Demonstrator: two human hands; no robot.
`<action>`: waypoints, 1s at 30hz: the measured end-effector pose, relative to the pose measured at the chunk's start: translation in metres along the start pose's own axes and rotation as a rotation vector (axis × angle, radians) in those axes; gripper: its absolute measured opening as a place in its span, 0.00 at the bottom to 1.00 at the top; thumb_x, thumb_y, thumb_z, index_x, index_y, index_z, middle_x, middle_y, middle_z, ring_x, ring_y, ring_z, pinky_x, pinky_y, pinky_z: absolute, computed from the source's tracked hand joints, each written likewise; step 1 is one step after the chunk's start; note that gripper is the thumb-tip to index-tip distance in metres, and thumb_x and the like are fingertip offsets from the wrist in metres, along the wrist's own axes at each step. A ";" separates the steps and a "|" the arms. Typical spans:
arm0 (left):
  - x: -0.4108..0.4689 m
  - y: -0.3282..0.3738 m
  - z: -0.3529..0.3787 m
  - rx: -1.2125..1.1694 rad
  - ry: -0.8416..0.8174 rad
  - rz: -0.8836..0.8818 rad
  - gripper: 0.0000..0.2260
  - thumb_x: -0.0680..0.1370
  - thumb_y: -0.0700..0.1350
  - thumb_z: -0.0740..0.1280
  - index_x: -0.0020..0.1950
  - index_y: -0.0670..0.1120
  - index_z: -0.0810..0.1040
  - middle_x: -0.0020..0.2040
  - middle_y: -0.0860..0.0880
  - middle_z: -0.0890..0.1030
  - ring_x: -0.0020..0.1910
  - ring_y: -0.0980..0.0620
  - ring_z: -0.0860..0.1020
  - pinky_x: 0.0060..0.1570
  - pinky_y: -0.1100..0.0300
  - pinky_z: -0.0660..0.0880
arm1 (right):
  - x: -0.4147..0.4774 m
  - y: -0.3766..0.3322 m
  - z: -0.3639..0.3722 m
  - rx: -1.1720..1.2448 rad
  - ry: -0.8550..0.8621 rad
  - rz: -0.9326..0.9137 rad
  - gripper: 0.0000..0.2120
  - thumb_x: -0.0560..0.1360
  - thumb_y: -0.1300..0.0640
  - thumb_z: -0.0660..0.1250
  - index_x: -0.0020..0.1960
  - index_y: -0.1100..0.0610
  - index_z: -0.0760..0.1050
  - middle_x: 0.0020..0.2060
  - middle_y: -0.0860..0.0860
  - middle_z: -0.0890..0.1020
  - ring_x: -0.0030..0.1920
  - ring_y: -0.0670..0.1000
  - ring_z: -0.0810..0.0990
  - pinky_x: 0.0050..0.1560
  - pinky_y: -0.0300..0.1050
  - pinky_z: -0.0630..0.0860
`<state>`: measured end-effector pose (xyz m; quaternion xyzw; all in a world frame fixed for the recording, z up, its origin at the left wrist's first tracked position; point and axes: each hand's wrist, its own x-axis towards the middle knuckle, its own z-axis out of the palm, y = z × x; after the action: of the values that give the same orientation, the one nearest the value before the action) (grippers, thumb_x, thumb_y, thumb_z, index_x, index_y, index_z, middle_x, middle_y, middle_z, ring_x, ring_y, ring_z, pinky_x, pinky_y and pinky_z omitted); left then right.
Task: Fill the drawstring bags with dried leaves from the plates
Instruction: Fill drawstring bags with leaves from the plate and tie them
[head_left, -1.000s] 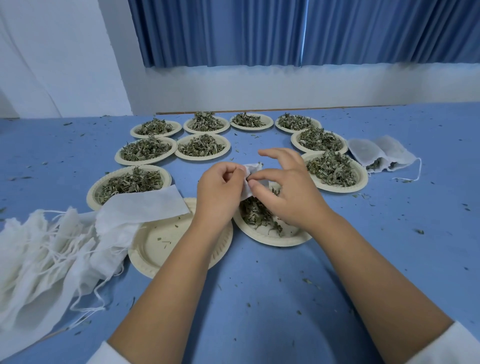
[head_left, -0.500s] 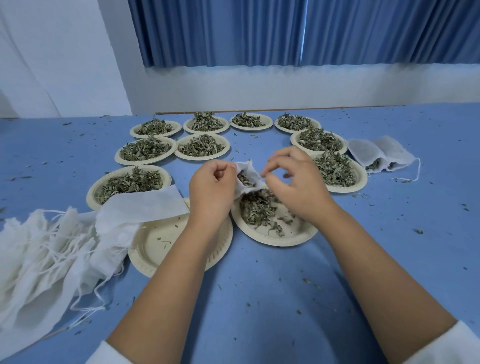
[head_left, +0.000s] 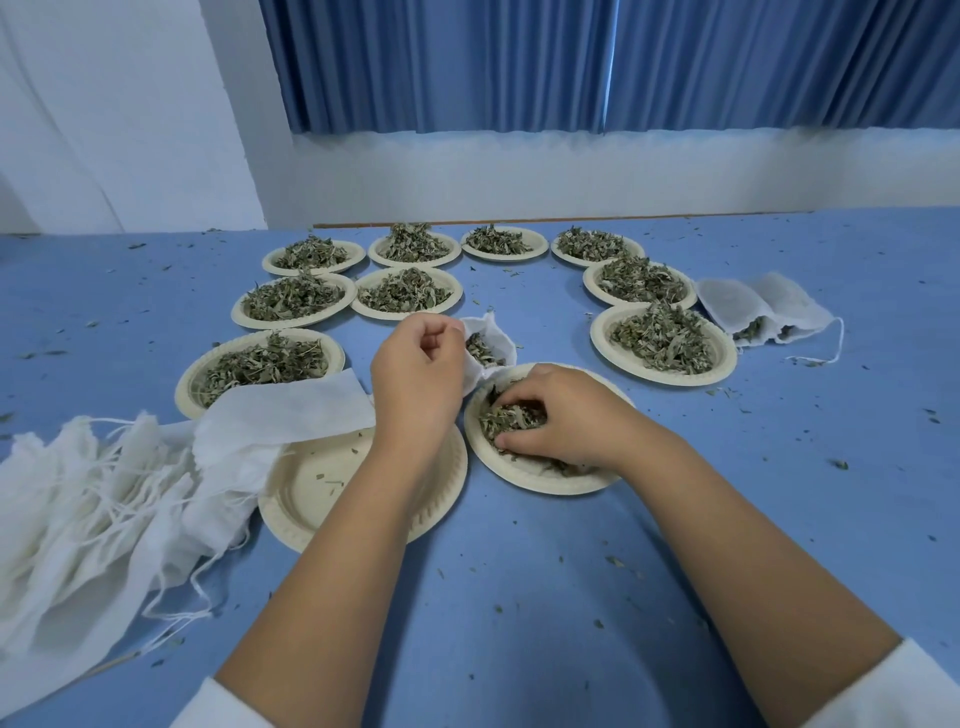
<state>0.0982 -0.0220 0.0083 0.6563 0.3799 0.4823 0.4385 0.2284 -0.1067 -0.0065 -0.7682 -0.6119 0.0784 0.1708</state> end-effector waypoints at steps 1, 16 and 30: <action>0.000 0.000 0.001 0.007 -0.005 0.001 0.05 0.80 0.43 0.65 0.45 0.47 0.80 0.40 0.49 0.82 0.40 0.54 0.78 0.41 0.68 0.72 | 0.000 0.000 0.001 -0.008 0.006 0.004 0.21 0.70 0.43 0.73 0.62 0.45 0.78 0.57 0.46 0.77 0.57 0.48 0.75 0.57 0.48 0.73; 0.002 -0.003 0.003 0.001 -0.032 -0.001 0.05 0.79 0.45 0.66 0.46 0.48 0.81 0.40 0.50 0.81 0.39 0.56 0.77 0.37 0.73 0.71 | -0.006 0.011 -0.029 0.422 0.256 0.108 0.13 0.69 0.54 0.78 0.52 0.49 0.81 0.38 0.43 0.77 0.33 0.39 0.74 0.40 0.32 0.70; -0.003 0.000 0.009 0.029 -0.090 0.005 0.05 0.79 0.45 0.67 0.46 0.48 0.82 0.38 0.52 0.82 0.36 0.58 0.78 0.34 0.74 0.70 | -0.010 -0.005 -0.041 0.936 0.626 0.029 0.07 0.70 0.61 0.76 0.46 0.52 0.82 0.41 0.55 0.85 0.40 0.48 0.79 0.44 0.42 0.78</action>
<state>0.1058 -0.0269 0.0059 0.6846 0.3652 0.4478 0.4442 0.2354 -0.1226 0.0325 -0.6054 -0.4216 0.1121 0.6657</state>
